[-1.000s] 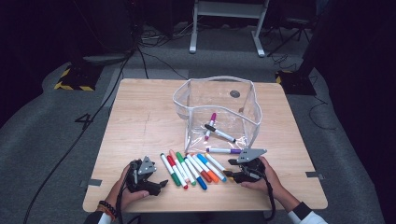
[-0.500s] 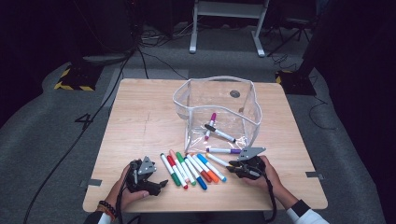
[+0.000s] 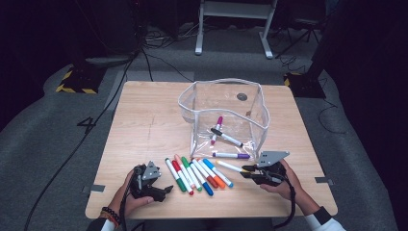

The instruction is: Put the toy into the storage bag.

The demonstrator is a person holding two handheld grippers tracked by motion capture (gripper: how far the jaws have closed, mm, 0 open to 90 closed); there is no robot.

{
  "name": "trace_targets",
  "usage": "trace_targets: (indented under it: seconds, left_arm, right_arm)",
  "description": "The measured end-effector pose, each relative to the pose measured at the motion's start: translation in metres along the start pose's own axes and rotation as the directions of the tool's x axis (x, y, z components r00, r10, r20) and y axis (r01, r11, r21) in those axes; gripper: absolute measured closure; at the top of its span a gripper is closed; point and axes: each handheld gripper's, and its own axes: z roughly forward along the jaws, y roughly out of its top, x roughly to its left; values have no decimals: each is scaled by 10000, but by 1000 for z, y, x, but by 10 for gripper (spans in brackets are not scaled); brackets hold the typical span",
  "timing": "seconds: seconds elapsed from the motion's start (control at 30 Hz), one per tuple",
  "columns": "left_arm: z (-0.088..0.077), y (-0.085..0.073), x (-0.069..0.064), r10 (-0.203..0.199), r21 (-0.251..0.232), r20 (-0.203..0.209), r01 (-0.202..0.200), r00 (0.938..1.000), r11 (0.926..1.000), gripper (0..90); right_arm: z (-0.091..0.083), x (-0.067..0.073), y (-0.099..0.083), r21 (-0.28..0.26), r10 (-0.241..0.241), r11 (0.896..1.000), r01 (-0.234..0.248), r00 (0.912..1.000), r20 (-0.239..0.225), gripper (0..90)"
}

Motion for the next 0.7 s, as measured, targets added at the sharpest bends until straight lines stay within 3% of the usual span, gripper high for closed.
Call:
trace_targets:
  seconds: [0.17,0.23,0.37,0.4,0.43,0.53,0.7]
  left_arm:
    - [0,0,0,1,0,-2,-1,10000,10000,148]
    - [0,0,0,4,0,-1,-4,10000,10000,147]
    - [0,0,0,3,2,-2,-3,10000,10000,147]
    - [0,0,0,1,0,-1,-1,10000,10000,147]
    - [0,0,0,1,0,-1,-1,10000,10000,148]
    - [0,0,0,1,-1,-2,-1,10000,10000,147]
    - [0,0,0,2,-1,-1,-2,10000,10000,148]
  right_arm:
    - [-24,5,16,-557,-430,9975,424,9990,-107,737]
    - [-44,8,30,-923,-671,9936,657,9977,-129,737]
    - [-63,10,46,-1129,-1092,9876,1089,9940,40,737]
    - [-76,10,59,-1220,-1390,9825,1406,9901,211,737]
    - [-76,10,59,-1220,-1390,9825,1406,9901,211,737]
    - [-91,1,79,-1336,-1570,9775,1632,9860,558,737]
    - [-101,-14,104,-1477,-1651,9728,1787,9812,994,737]
